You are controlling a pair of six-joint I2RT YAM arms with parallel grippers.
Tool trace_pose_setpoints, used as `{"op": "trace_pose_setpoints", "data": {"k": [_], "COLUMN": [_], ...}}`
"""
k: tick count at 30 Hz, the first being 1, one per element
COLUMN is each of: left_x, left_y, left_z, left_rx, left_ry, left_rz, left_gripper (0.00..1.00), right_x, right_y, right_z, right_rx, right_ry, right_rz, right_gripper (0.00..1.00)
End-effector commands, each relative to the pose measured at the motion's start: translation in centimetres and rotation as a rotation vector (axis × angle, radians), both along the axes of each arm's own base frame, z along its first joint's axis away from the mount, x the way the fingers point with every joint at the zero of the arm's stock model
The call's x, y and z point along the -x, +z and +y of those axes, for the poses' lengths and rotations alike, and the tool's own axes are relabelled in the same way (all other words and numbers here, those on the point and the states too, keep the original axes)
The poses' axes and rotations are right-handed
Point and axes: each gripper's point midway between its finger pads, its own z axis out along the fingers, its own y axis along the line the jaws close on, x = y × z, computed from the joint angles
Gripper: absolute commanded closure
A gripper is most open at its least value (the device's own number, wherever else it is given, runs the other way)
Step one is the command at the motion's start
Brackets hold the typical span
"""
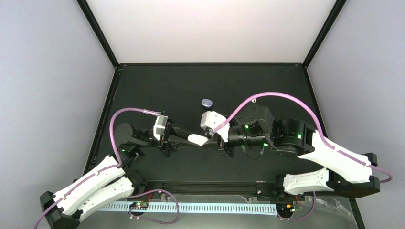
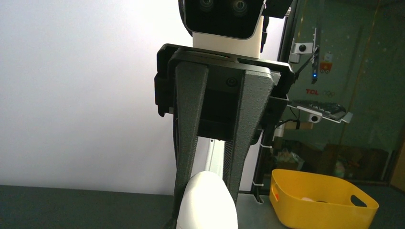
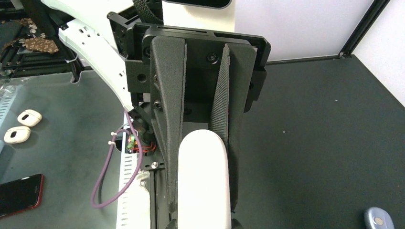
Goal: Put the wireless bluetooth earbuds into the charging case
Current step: Open the charging case.
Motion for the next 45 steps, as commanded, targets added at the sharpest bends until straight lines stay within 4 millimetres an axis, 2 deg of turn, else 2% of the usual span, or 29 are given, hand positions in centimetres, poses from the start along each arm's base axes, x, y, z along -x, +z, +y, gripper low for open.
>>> {"op": "trace_pose_setpoints", "data": {"k": [1, 2, 4, 8, 12, 20, 27, 39, 45], "left_x": [0.9, 1.0, 1.0, 1.2, 1.4, 1.7, 1.7, 1.4, 0.4], "left_y": [1.3, 1.4, 1.5, 1.5, 1.7, 1.3, 1.0, 0.8, 0.2], "left_z": [0.3, 0.4, 0.5, 0.6, 0.9, 0.9, 0.9, 1.0, 1.0], "left_rx": [0.017, 0.020, 0.026, 0.031, 0.041, 0.035, 0.026, 0.024, 0.020], "left_ry": [-0.026, -0.022, -0.016, -0.019, -0.021, -0.026, -0.020, 0.006, 0.071], "left_rz": [-0.017, -0.021, -0.027, -0.035, -0.047, -0.059, -0.064, -0.071, -0.049], "left_gripper": [0.99, 0.98, 0.98, 0.98, 0.99, 0.98, 0.98, 0.98, 0.98], "right_x": [-0.5, -0.7, -1.1, -2.0, -3.0, -4.8, -4.5, -4.6, -3.2], "right_y": [1.4, 1.6, 2.1, 2.6, 2.5, 3.9, 4.8, 4.9, 6.1], "right_z": [0.2, 0.1, 0.0, -0.2, -0.5, -1.9, -2.1, -2.2, -2.4], "right_rx": [-0.058, -0.073, -0.097, -0.131, -0.123, -0.180, -0.230, -0.240, -0.308], "right_ry": [-0.018, -0.028, -0.059, -0.117, -0.176, -0.310, -0.304, -0.319, -0.247], "right_rz": [-0.033, -0.032, -0.034, -0.045, -0.056, -0.083, -0.064, -0.053, -0.037], "right_gripper": [0.69, 0.59, 0.47, 0.40, 0.40, 0.40, 0.39, 0.37, 0.32]}}
